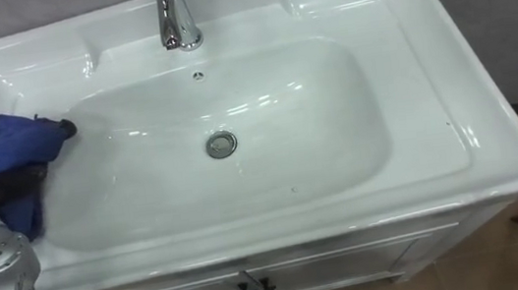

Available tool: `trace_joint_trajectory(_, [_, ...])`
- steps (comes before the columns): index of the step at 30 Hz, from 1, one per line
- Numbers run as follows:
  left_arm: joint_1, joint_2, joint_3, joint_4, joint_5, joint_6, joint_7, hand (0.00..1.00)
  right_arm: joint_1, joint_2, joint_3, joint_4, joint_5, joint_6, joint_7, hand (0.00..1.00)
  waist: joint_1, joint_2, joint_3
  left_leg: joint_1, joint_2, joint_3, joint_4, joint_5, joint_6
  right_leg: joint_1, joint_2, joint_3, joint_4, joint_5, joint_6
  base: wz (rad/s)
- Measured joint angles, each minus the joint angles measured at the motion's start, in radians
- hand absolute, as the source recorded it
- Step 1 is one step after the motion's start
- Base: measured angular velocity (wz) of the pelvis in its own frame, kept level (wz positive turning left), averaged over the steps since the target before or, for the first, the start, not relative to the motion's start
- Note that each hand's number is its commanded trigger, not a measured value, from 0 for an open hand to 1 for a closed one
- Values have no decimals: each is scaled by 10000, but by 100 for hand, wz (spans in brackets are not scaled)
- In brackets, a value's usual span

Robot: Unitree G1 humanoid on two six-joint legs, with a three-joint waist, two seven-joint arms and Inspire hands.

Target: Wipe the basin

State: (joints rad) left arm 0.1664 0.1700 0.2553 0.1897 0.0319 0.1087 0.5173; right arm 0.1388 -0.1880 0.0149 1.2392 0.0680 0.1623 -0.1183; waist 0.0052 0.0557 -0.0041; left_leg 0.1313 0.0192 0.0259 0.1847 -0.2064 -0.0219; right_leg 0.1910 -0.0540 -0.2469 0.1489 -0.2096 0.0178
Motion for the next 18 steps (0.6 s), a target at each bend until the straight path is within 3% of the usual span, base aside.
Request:
trace_joint_trajectory(4, [0, -5, 12, -354, -12, 1, -90, 0, 11, 55, -1, -1, 23, -86, 64, 0, 14, -129, 69, -18, -2, 0, -9, -1, -1, 6, 10, -15, -86, 3, -1, 0])
trace_joint_trajectory(14, [-43, -4, 39, -405, -6, -5, 49, 0, 4, 94, -376, 9, 66, -355, 69, 0, -2, -51, 21, 15, -4, -27, -181, -1, -2, 63, 24, -59, -91, 7, 1, 0])
trace_joint_trajectory(18, [-323, -4, 149, -406, -4, -52, 437, 0, 6, 140, -373, 12, 77, -446, -10, 0, 25, -62, 47, 7, -4, -47, -181, -1, -2, 28, 29, -44, -102, 9, -1, 1])
